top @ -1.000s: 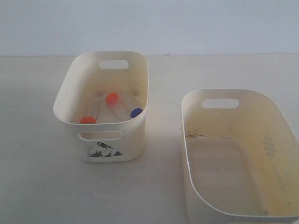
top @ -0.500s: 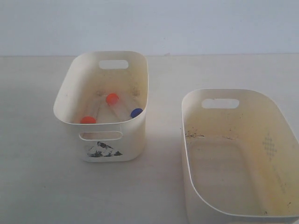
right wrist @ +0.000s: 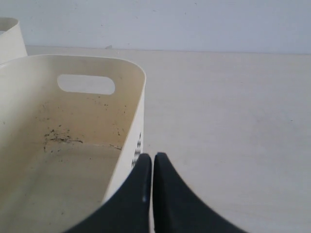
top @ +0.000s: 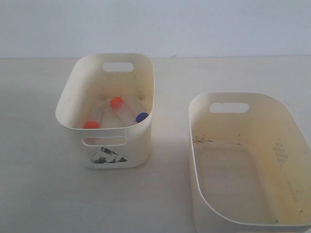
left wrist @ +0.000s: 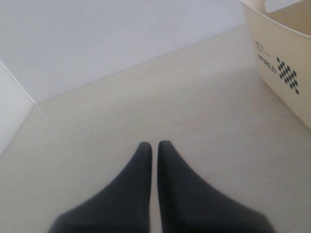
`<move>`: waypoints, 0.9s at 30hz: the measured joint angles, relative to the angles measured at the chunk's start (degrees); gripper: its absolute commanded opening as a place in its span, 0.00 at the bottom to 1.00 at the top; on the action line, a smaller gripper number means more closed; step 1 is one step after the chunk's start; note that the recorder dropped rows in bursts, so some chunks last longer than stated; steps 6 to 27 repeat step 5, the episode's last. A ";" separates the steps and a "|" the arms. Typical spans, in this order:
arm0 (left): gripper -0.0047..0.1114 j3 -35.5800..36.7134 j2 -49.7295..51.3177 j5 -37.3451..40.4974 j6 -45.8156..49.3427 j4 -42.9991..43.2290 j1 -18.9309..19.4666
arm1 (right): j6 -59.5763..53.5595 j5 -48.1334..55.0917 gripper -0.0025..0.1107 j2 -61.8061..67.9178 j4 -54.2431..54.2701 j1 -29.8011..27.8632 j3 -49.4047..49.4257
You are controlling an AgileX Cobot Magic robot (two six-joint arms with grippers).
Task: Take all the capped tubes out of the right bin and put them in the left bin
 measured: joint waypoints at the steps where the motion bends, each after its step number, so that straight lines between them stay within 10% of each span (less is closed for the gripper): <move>1: 0.08 0.00 0.00 0.00 0.00 0.00 0.00 | 0.00 0.00 0.03 0.00 0.00 0.00 0.00; 27: 0.08 0.00 0.00 0.00 0.00 0.00 0.00 | 0.00 0.00 0.03 0.00 0.00 0.00 0.00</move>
